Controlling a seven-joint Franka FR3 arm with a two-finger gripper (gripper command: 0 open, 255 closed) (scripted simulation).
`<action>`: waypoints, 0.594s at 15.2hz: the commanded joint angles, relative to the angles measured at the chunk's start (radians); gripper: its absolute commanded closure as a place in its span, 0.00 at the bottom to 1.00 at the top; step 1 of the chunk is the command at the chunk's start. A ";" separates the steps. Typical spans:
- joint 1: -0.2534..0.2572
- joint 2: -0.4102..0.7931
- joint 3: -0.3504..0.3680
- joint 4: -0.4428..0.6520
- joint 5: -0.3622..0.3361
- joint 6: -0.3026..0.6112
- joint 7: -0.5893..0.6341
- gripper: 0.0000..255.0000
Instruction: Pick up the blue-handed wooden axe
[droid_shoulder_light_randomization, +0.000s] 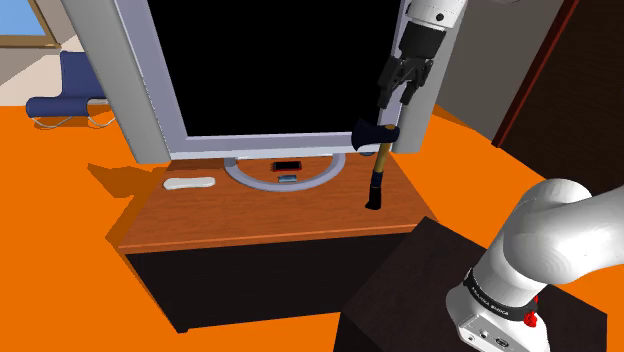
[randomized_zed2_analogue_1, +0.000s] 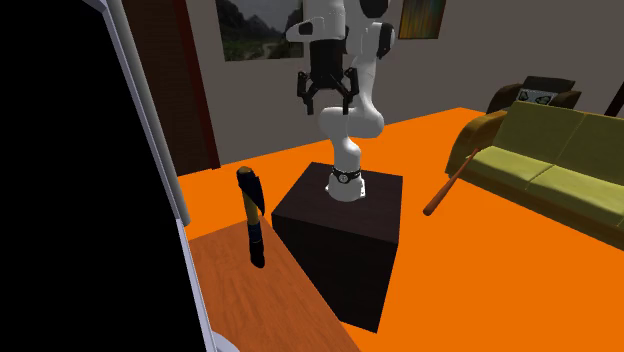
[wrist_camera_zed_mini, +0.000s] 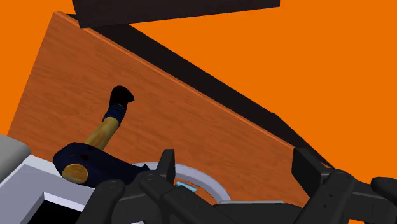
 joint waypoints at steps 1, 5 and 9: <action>0.000 0.000 0.000 0.000 0.000 0.000 0.000 0.00; -0.019 0.020 -0.041 -0.075 -0.069 0.109 -0.095 0.00; -0.039 0.063 -0.087 -0.130 -0.137 0.228 -0.185 0.00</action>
